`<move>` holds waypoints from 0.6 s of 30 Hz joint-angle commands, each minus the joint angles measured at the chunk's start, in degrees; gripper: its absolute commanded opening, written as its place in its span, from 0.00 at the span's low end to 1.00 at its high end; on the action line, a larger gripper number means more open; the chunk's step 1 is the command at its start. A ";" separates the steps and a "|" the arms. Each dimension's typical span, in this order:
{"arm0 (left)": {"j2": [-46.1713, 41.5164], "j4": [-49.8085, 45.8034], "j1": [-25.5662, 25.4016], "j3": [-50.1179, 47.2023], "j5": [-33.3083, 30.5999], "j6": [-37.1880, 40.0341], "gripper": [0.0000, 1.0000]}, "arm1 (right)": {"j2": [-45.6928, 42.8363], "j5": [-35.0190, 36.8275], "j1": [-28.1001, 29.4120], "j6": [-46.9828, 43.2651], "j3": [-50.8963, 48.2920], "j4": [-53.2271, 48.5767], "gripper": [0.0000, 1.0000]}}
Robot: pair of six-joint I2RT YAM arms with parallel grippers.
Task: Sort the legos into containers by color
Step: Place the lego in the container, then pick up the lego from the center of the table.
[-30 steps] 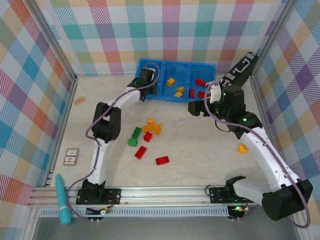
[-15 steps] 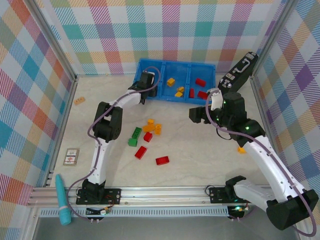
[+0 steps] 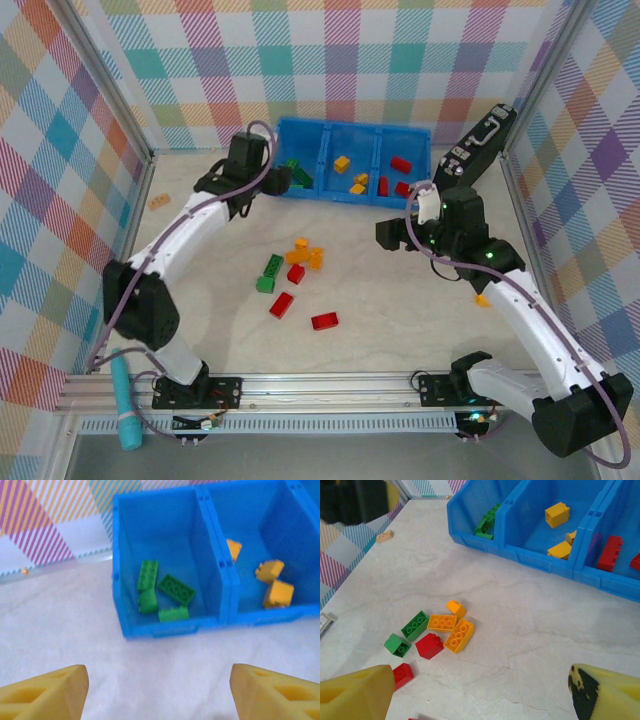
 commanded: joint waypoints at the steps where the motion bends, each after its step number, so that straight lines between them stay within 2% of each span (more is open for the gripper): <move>1: -1.78 -9.87 -0.28 -6.73 2.39 0.13 0.76 | 0.66 -2.78 0.46 -2.46 0.05 1.81 0.90; 8: -6.85 -7.98 -1.78 -17.93 3.47 -0.17 0.78 | 2.08 -4.15 0.46 -2.76 0.64 2.55 0.90; 18: -4.00 -3.93 -2.75 -25.37 6.02 -1.61 0.82 | 2.17 -3.08 1.40 -1.81 1.29 1.24 0.90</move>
